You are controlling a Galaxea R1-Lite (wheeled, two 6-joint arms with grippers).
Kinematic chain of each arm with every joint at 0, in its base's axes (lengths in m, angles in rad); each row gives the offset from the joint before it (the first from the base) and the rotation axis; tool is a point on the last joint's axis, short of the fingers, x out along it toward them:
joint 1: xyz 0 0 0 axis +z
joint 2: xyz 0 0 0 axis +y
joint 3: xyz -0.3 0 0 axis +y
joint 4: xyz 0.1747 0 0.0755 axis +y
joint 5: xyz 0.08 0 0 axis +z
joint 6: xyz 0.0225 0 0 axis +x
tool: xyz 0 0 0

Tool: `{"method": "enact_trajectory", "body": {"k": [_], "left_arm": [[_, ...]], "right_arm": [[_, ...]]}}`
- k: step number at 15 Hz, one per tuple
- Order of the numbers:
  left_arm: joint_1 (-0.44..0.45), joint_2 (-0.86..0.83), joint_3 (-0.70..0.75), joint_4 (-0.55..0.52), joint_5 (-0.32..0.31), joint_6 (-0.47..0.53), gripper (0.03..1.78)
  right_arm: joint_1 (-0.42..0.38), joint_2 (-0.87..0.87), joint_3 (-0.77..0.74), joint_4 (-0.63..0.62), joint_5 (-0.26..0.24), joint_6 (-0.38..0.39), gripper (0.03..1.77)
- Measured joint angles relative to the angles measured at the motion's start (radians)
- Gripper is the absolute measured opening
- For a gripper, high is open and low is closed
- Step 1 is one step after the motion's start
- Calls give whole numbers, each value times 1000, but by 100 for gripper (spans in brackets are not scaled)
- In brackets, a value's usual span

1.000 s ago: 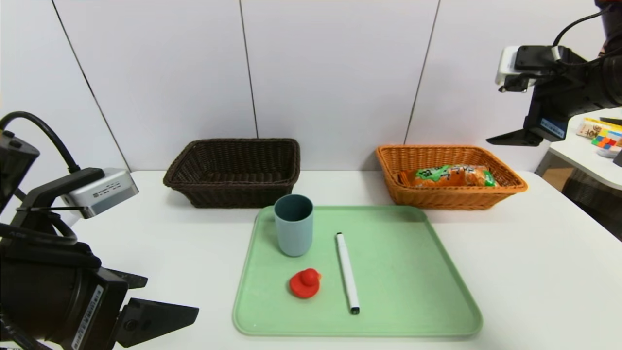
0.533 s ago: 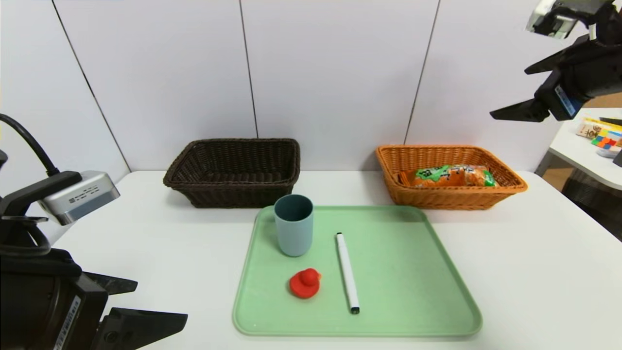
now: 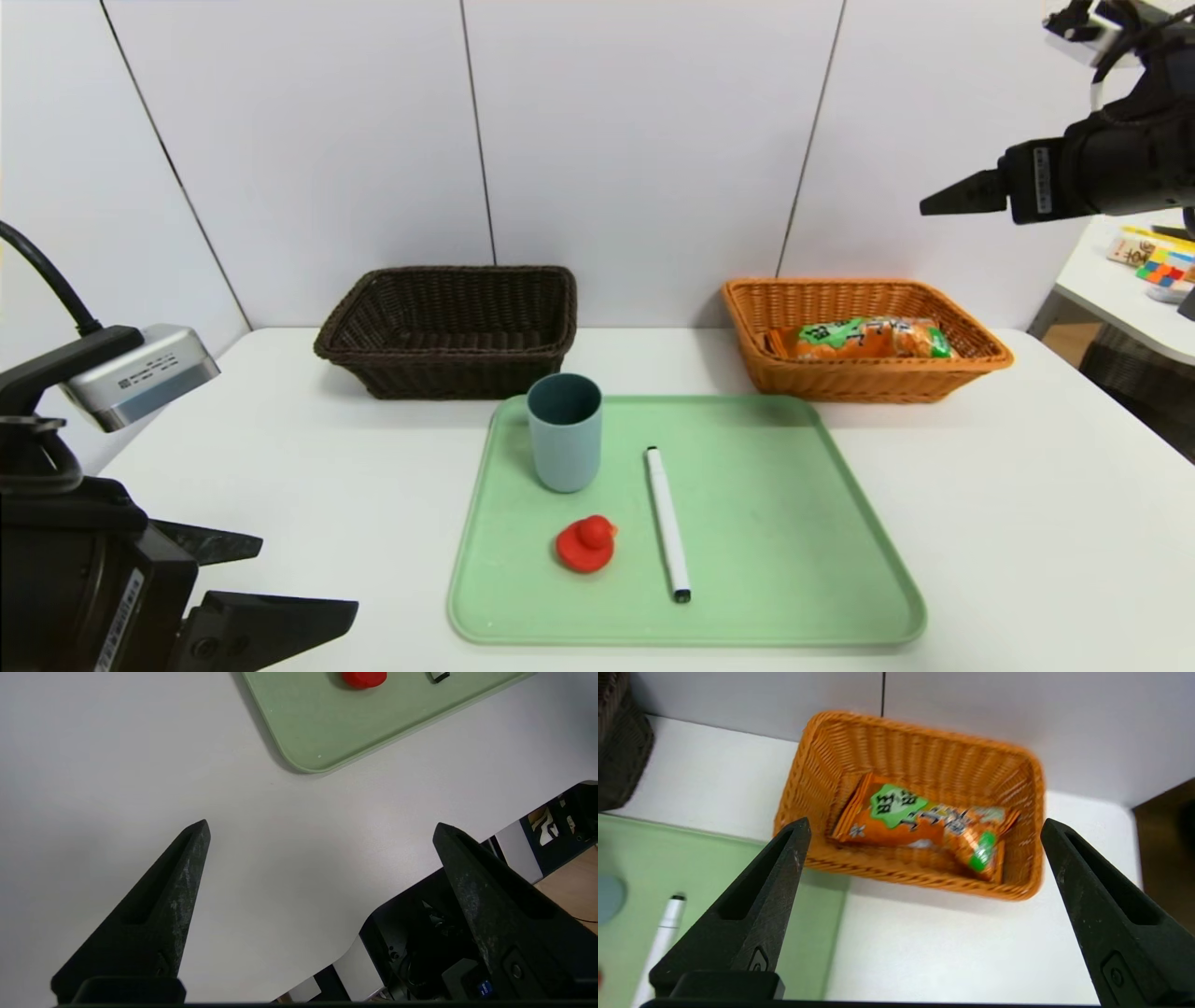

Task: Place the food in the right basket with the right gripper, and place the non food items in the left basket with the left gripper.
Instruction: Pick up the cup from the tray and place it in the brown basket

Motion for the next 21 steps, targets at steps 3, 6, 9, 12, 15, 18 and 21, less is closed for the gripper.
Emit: {"method": "enact_trajectory", "body": {"k": [3, 6, 9, 12, 15, 18, 21], "left_arm": [[0, -6, 1, 0, 0, 0, 169], [0, -10, 1, -1, -2, -3, 169], [0, -15, 2, -1, -2, -6, 169], [0, -19, 2, -1, -2, -7, 169], [-1, -26, 7, -6, -1, -8, 169], [-5, -29, 39, -79, -1, -7, 169], [-62, -20, 76, -206, 4, -10, 169]], "right_arm": [[42, -88, 274, -187, -25, 36, 169], [93, -186, 551, -435, -34, 50, 169], [149, -263, 741, -624, -36, 76, 169], [187, -323, 848, -693, -50, 85, 169], [200, -371, 902, -694, -51, 97, 169], [203, -399, 934, -695, -51, 100, 169], [204, -411, 960, -694, -49, 100, 169]]}}
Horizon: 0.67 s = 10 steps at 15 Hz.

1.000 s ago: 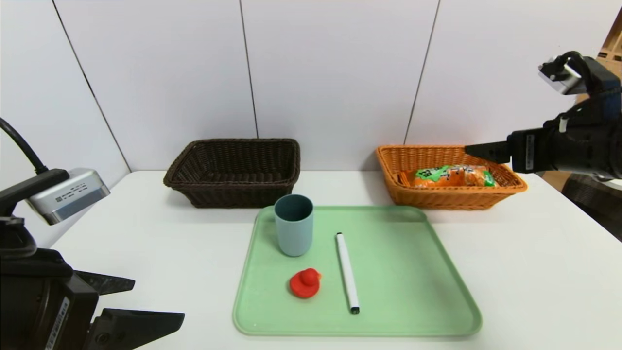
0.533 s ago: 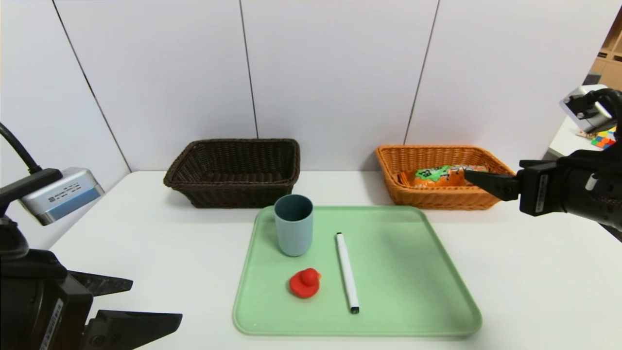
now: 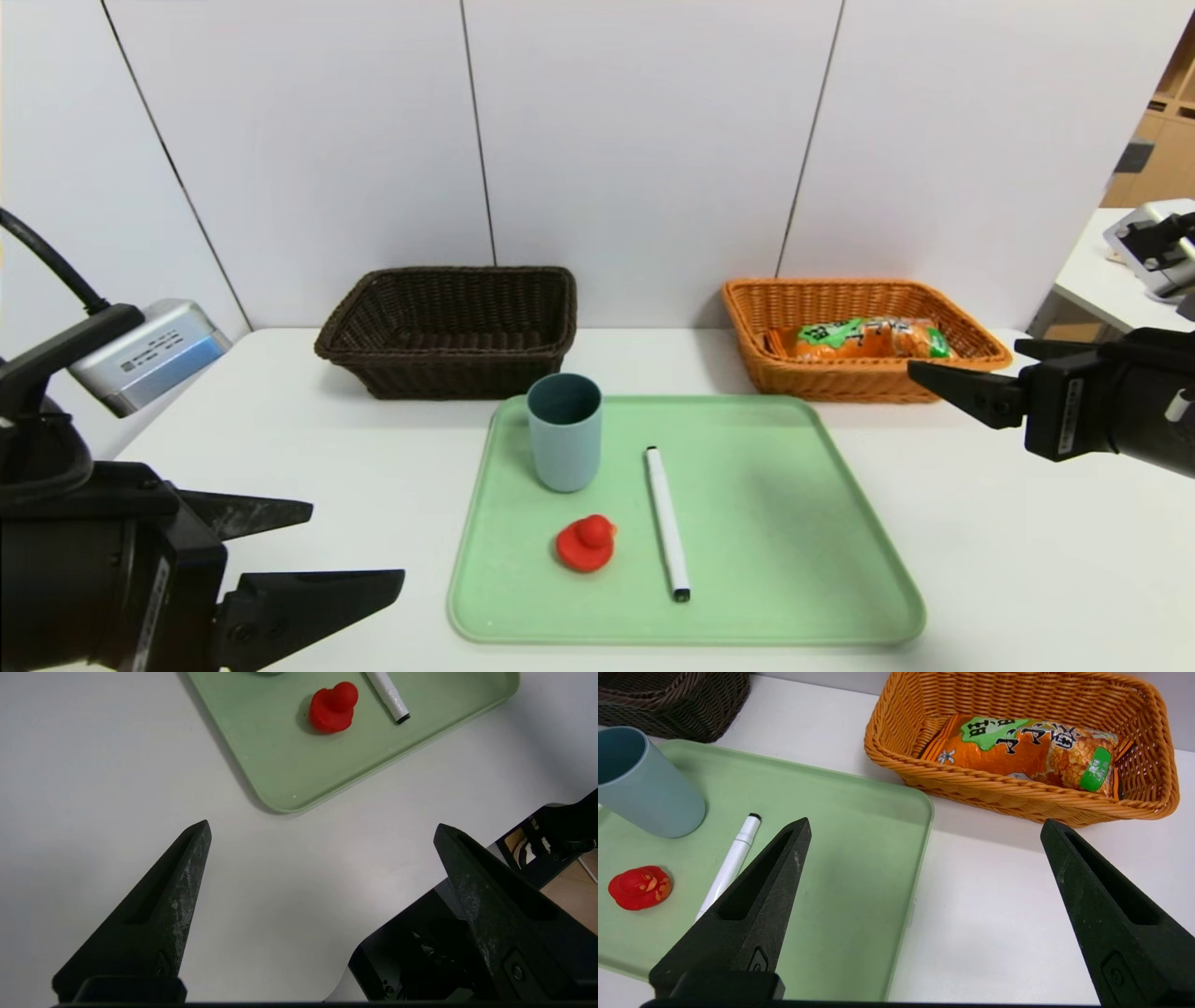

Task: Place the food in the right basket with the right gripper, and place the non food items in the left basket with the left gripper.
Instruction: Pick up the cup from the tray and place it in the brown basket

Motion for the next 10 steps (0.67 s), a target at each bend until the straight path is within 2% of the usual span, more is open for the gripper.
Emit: {"method": "enact_trajectory", "body": {"k": [5, 10], "left_arm": [[-89, 63, 47, -231, 48, 5, 169], [-122, 156, 76, -400, 51, 0, 169]], "right_arm": [[0, -15, 34, 0, 1, -1, 169], [0, -26, 62, 0, 1, -3, 169]]}}
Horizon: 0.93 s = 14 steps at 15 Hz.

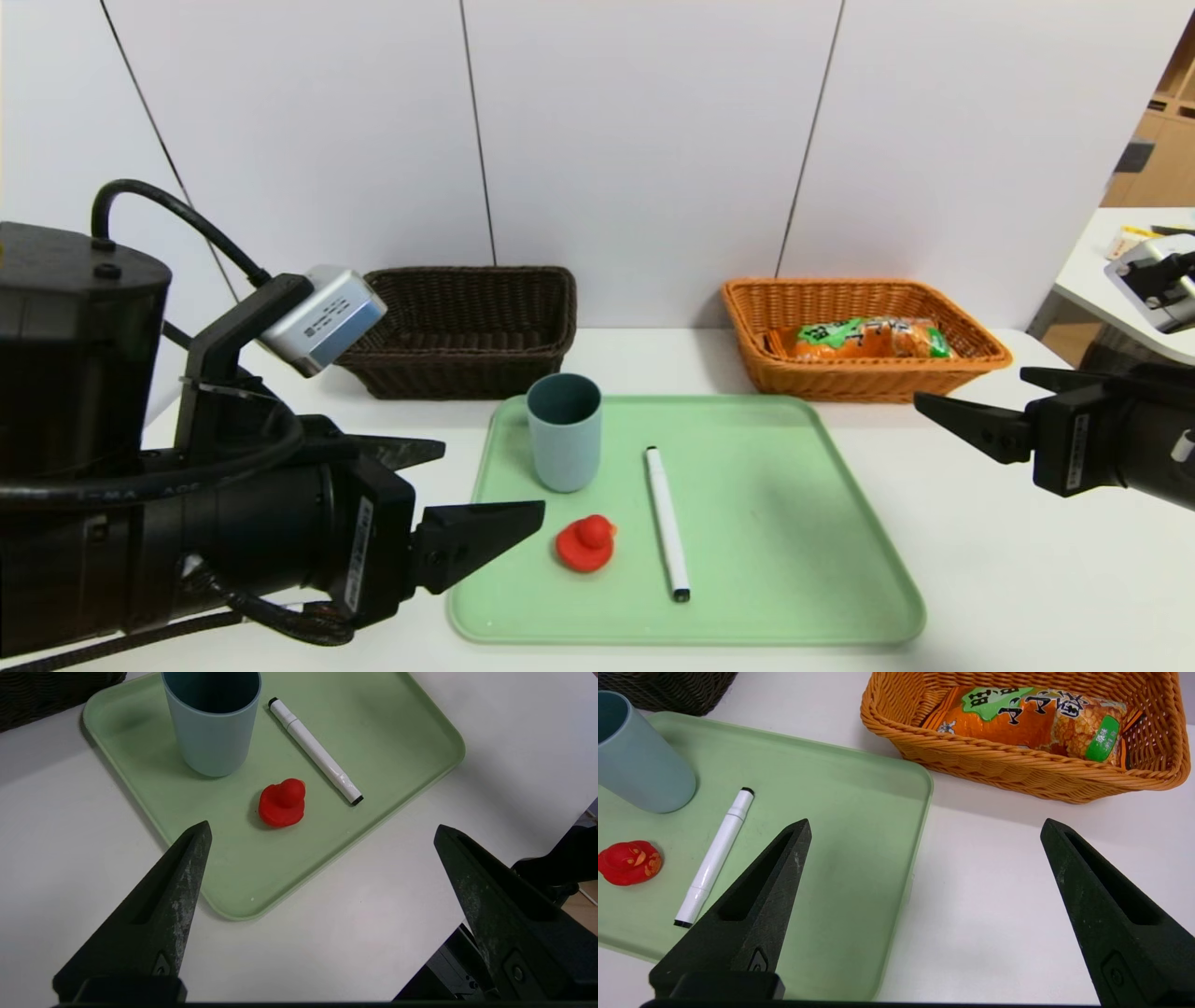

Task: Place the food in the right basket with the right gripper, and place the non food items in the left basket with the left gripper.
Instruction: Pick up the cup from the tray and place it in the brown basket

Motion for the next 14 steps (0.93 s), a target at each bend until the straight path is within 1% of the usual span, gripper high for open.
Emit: {"method": "enact_trajectory", "body": {"k": [5, 8, 10, 14], "left_arm": [[-6, 55, 129, -286, 2, 7, 169], [-7, 89, 216, -436, 14, 16, 169], [-8, 113, 263, -516, 44, 46, 169], [-7, 189, 359, -715, 137, 111, 169]], "right_arm": [[0, -12, 13, 0, 7, -4, 169], [0, -15, 19, 0, 7, -8, 169], [1, -20, 20, 0, 8, -10, 169], [1, -36, 31, 0, 10, -12, 169]]}}
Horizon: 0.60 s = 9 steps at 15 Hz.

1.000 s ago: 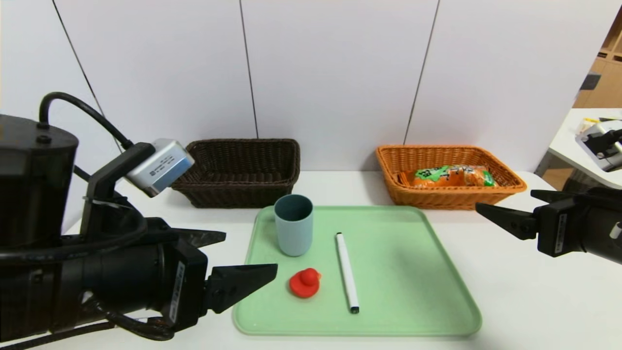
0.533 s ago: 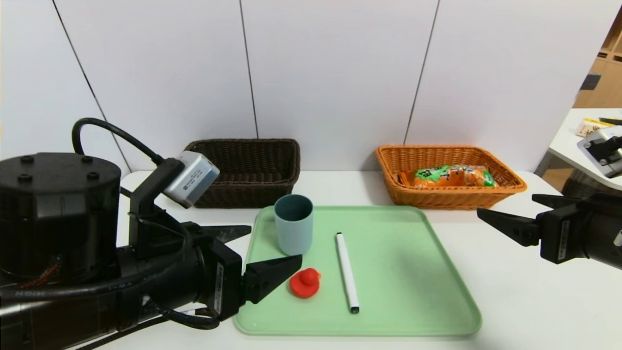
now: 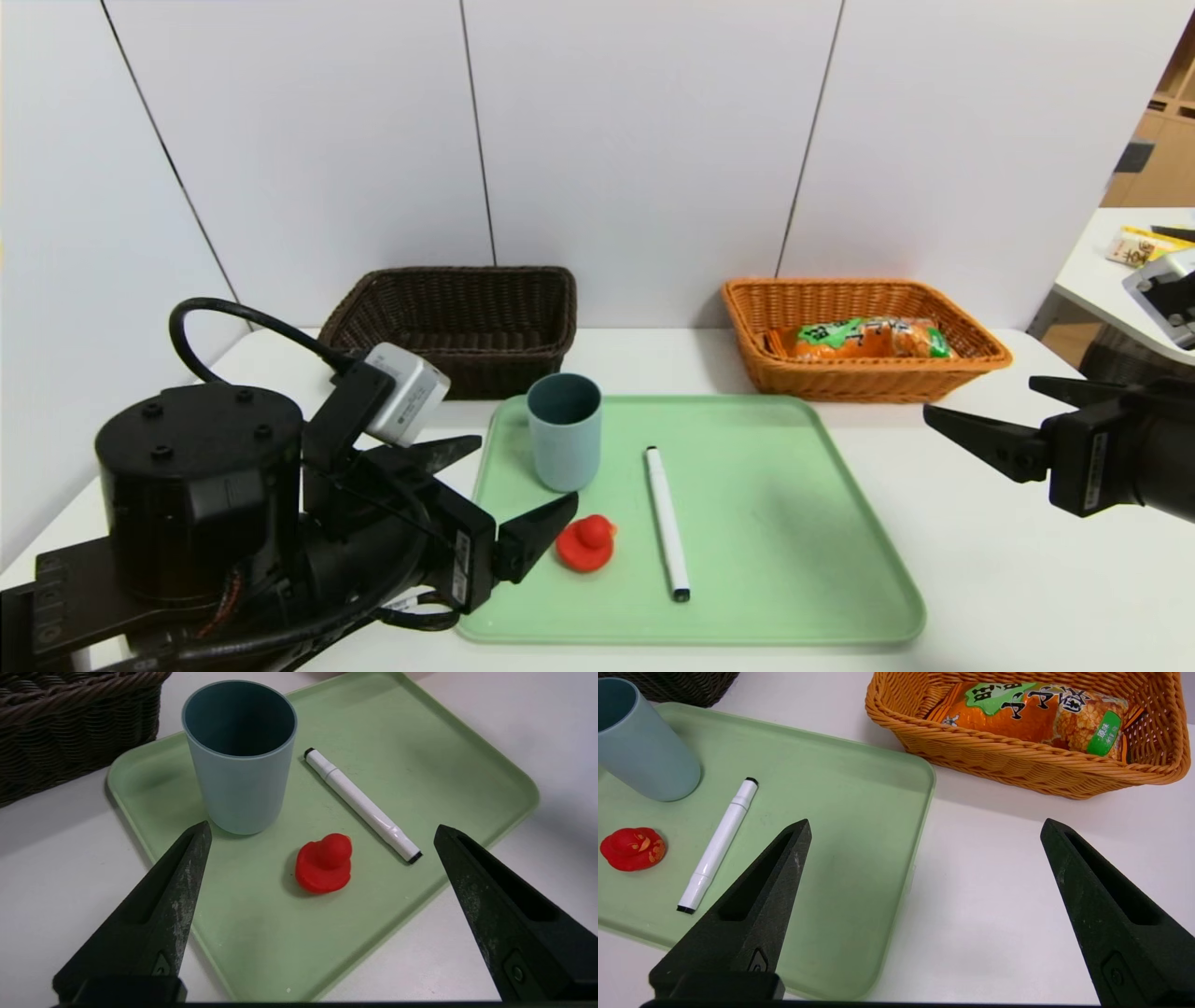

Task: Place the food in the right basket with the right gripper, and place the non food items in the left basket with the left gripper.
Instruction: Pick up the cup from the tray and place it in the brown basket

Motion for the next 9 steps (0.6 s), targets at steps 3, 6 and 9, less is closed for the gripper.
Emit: {"method": "enact_trajectory", "body": {"k": [3, 6, 9], "left_arm": [[0, 78, 42, -151, 69, 40, 169], [-1, 157, 77, -274, 125, 56, 169], [0, 240, 126, -423, 150, 58, 169]], "right_arm": [[1, -5, 3, 0, 0, -1, 169], [3, -13, 8, 0, -1, -1, 169], [14, -17, 10, 0, -5, -10, 169]]}}
